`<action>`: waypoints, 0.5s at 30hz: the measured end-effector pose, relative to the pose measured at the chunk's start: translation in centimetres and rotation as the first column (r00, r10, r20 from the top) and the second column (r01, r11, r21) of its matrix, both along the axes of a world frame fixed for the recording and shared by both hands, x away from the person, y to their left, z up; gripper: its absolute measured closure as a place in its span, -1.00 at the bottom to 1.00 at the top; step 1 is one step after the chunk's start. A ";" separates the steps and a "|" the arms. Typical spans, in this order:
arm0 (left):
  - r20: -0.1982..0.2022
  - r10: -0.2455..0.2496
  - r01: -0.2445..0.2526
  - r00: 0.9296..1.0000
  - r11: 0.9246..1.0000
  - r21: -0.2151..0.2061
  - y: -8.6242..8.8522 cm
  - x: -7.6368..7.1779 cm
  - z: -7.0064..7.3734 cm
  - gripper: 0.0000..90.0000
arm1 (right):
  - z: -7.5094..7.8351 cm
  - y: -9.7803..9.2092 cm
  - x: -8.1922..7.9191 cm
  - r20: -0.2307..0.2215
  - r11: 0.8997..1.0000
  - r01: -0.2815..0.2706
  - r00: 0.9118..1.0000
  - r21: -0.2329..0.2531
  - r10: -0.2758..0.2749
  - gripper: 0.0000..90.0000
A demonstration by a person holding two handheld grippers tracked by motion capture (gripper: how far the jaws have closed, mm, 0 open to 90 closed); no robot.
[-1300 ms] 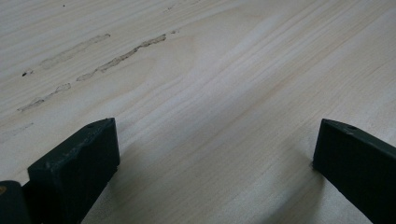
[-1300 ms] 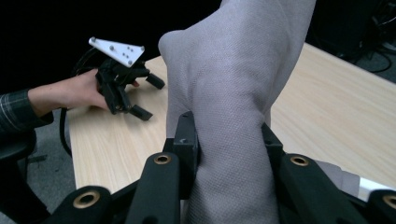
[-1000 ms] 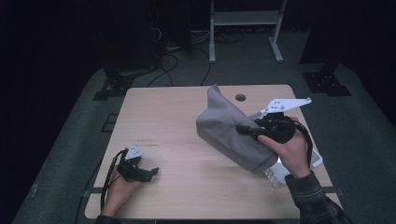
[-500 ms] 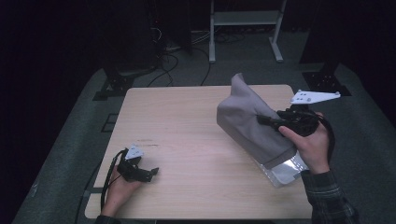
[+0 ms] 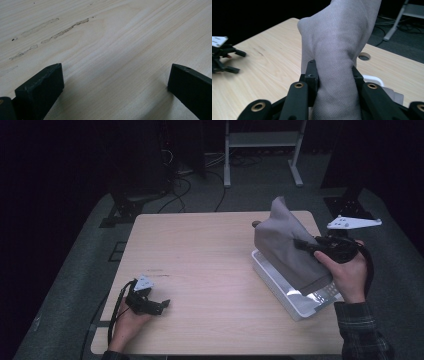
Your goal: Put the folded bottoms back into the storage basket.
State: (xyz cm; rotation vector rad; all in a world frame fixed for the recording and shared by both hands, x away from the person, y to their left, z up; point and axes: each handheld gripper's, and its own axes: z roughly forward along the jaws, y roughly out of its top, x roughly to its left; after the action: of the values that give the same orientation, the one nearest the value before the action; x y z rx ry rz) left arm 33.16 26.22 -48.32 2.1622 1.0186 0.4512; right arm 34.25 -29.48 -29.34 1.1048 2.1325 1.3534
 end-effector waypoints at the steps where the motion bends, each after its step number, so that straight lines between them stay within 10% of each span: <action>1: -0.001 -0.001 0.001 1.000 1.000 0.001 0.0 0.0 0.0 -1.00 | -0.1 -0.3 0.1 -0.001 1.000 0.010 1.000 -0.004 -0.010 0.53; 15: -0.002 -0.001 0.001 1.000 1.000 0.001 0.0 0.0 0.0 -1.00 | -1.8 -3.4 0.8 -0.036 0.990 0.126 0.991 -0.059 -0.129 0.53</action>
State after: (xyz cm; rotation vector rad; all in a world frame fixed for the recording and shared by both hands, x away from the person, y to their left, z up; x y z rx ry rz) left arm 33.16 26.22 -48.31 2.1640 1.0190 0.4493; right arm 35.08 -32.91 -31.10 1.2320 2.0758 1.2156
